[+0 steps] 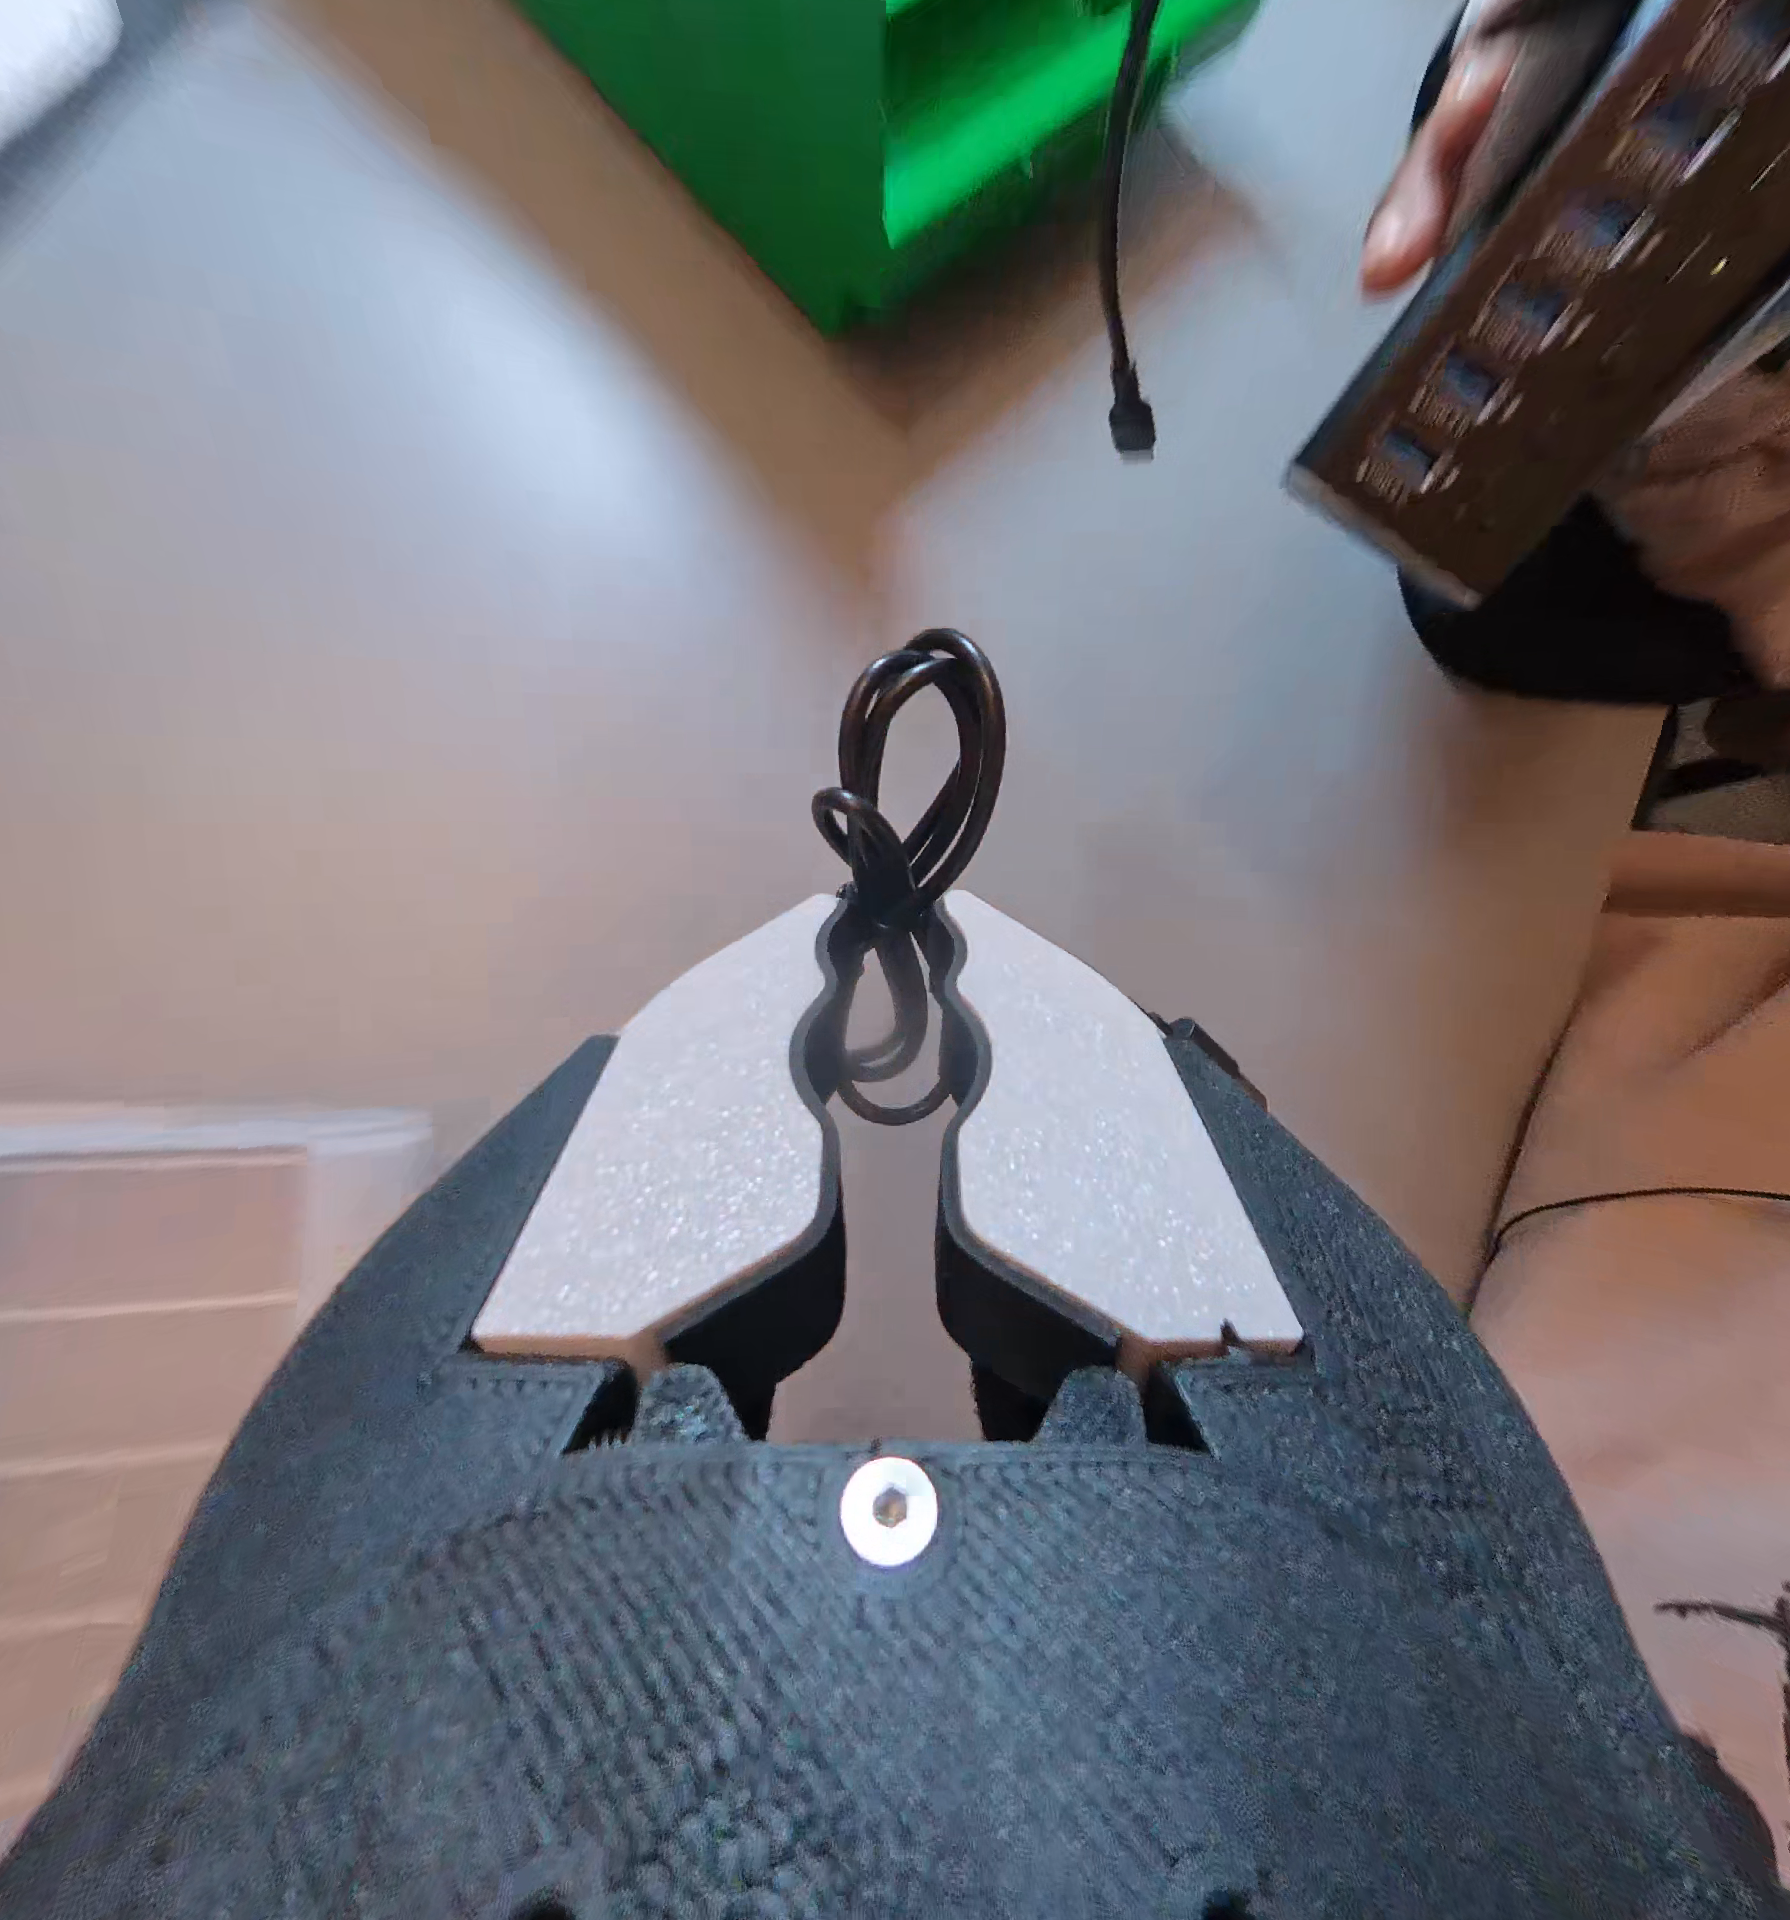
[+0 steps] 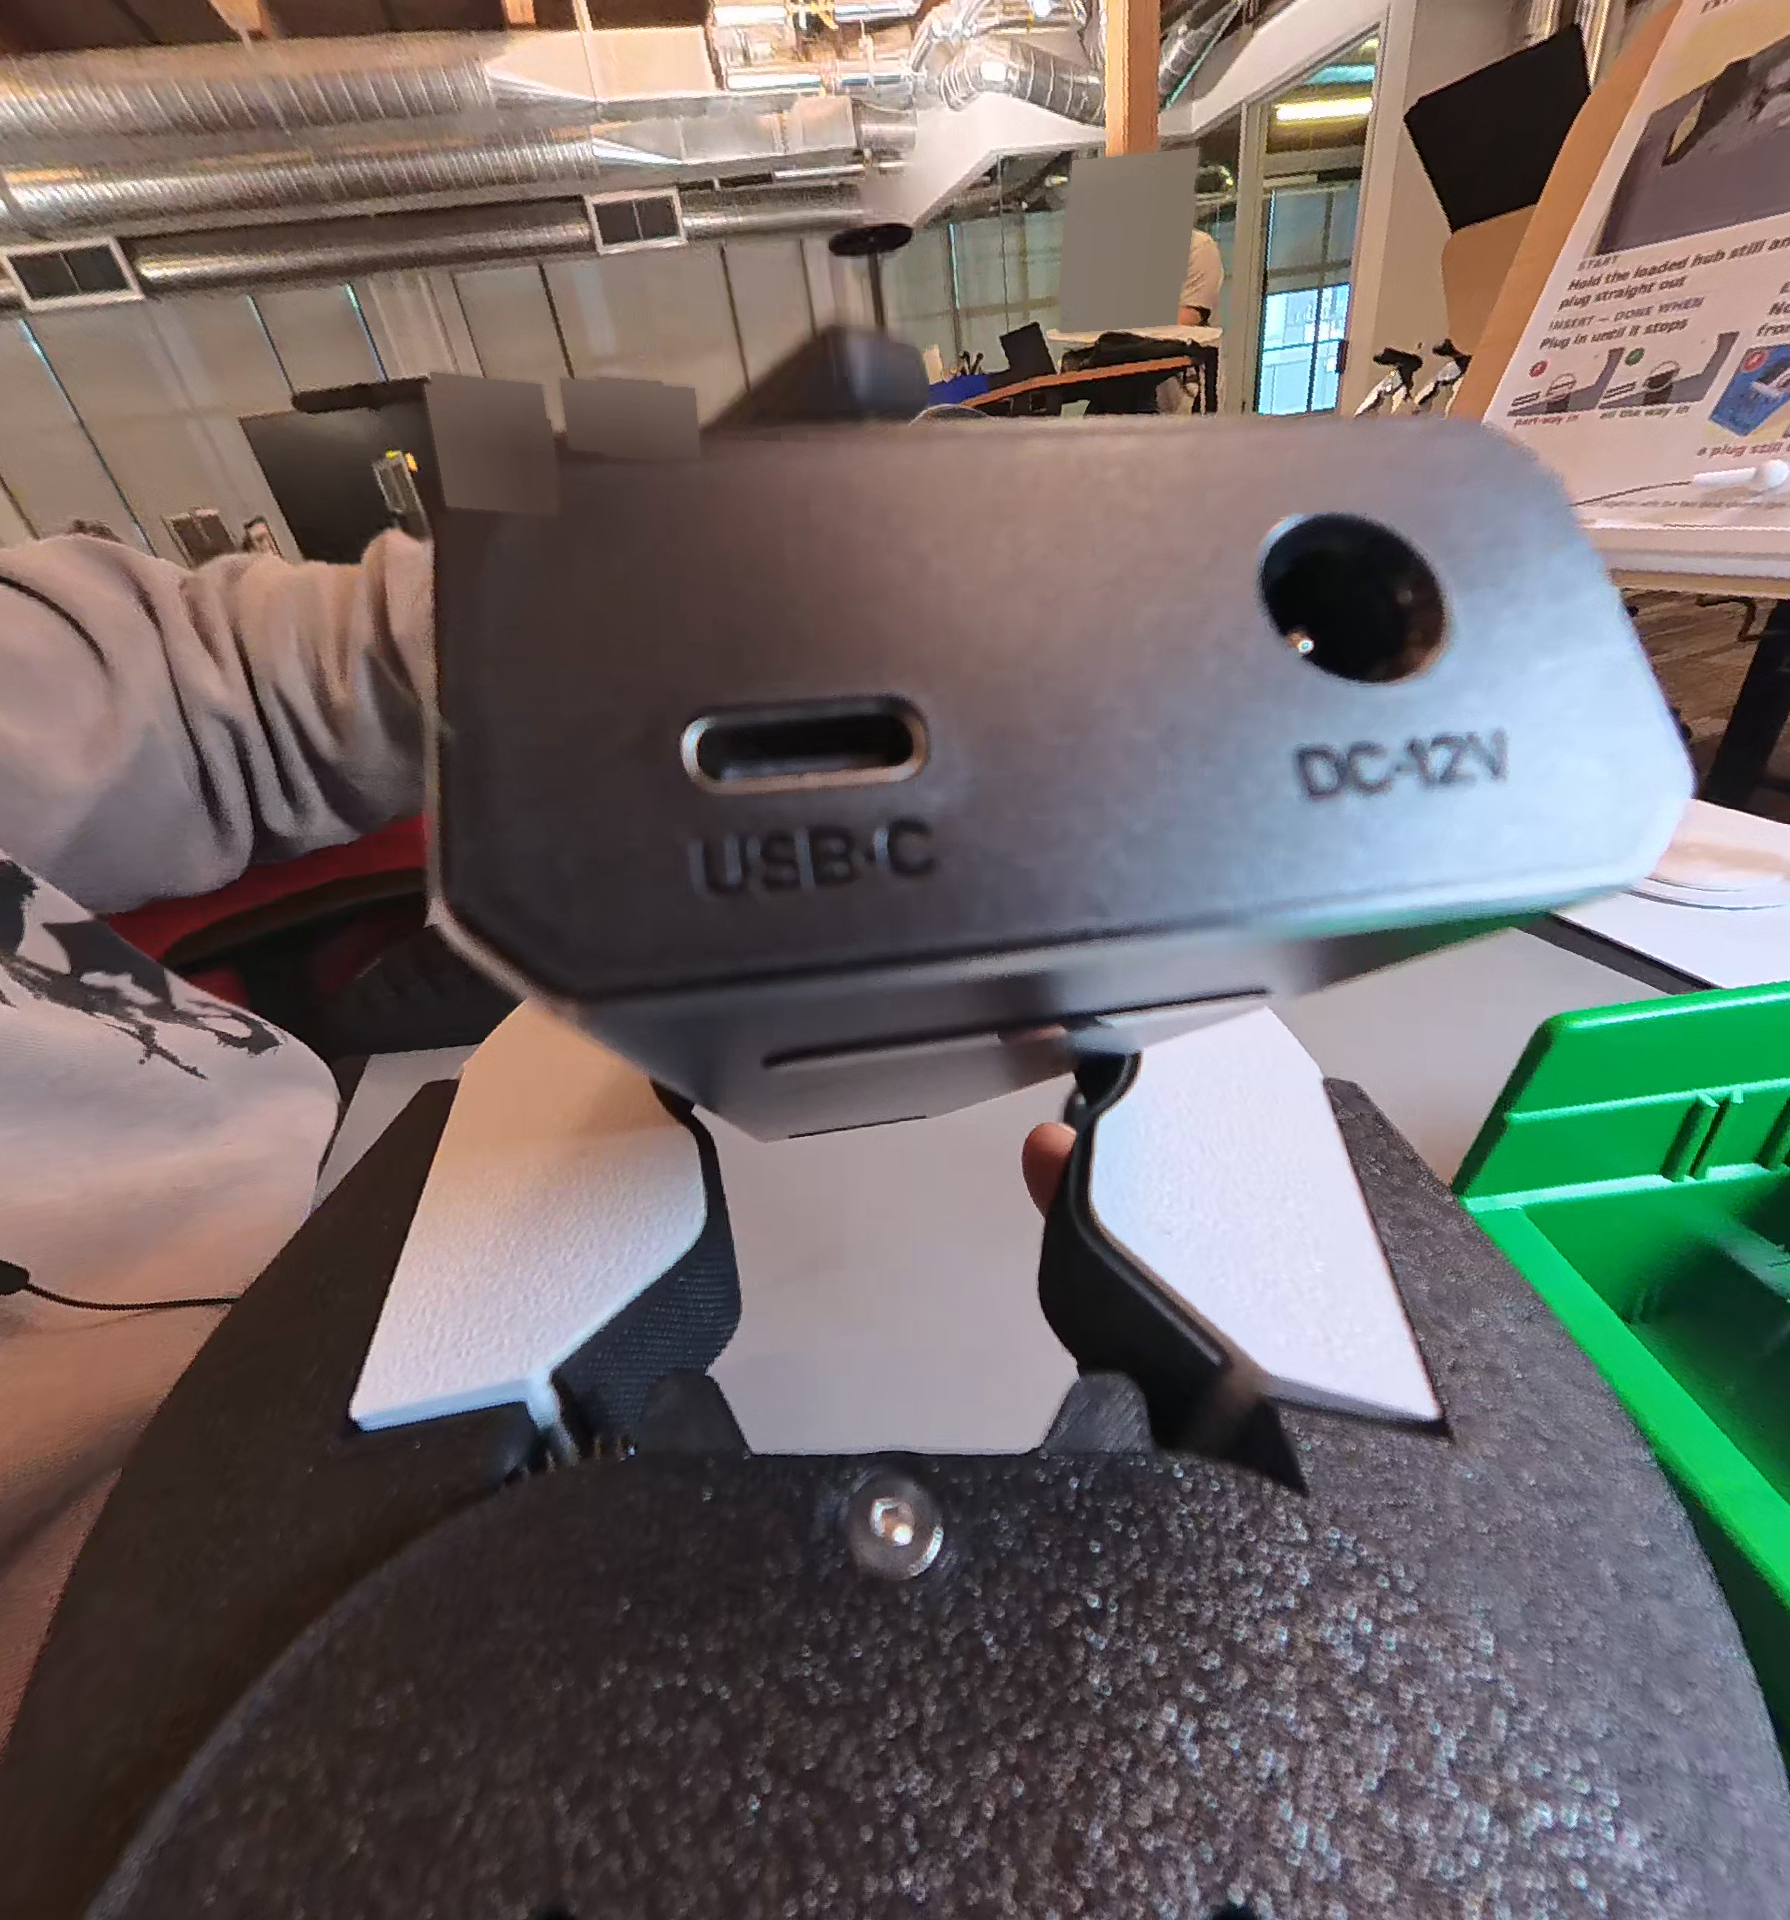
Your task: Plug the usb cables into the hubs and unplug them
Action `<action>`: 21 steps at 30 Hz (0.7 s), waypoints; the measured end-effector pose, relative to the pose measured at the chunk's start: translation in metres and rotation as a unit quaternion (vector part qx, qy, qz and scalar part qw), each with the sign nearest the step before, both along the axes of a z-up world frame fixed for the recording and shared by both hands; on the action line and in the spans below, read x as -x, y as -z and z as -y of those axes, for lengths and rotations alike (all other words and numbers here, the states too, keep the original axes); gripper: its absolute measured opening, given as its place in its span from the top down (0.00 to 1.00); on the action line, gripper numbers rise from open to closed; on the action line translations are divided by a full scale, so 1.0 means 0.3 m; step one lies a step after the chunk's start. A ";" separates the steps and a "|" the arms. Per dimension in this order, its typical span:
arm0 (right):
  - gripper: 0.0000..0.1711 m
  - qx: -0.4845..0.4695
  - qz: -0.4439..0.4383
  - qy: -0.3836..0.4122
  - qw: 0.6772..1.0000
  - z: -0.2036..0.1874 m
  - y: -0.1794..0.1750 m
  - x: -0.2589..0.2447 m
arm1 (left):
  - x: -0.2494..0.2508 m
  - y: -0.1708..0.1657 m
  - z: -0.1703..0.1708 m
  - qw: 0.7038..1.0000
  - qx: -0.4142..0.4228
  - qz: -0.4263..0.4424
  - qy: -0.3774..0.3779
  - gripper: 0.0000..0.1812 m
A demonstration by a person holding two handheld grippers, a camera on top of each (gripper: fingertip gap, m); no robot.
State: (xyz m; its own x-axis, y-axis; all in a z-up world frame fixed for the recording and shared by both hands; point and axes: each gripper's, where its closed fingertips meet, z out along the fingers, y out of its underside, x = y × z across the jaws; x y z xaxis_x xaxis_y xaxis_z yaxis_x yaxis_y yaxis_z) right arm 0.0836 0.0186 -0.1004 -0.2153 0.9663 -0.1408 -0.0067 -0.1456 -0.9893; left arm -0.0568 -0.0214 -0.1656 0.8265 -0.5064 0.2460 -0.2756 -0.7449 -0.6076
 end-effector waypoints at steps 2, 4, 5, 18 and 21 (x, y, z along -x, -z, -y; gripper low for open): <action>0.58 0.003 0.002 0.003 1.000 -0.010 0.005 -0.001 | -0.072 0.125 0.032 0.999 0.048 0.017 0.019 0.88; 0.58 0.004 0.006 0.007 1.000 -0.019 0.013 -0.003 | -0.106 0.185 0.057 0.996 0.069 0.015 0.048 0.86; 0.58 0.004 0.007 0.008 1.000 -0.023 0.015 -0.003 | -0.104 0.192 0.058 0.996 0.063 -0.002 0.066 0.84; 0.58 0.014 -0.003 0.034 0.999 -0.094 0.004 -0.026 | -0.090 0.266 -0.007 0.782 -0.084 -0.359 0.504 0.72; 0.58 0.019 -0.003 0.043 0.999 -0.121 0.004 -0.029 | -0.089 0.243 -0.066 0.741 -0.101 -0.380 0.544 0.74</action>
State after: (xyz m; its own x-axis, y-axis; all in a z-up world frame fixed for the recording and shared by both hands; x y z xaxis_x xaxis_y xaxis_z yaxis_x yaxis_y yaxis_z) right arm 0.0924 0.0549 -0.1017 -0.1323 0.9755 -0.1756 -0.0277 -0.1807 -0.9831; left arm -0.0299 -0.0016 -0.2387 -0.2384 -0.9375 -0.2534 -0.9660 0.2558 -0.0373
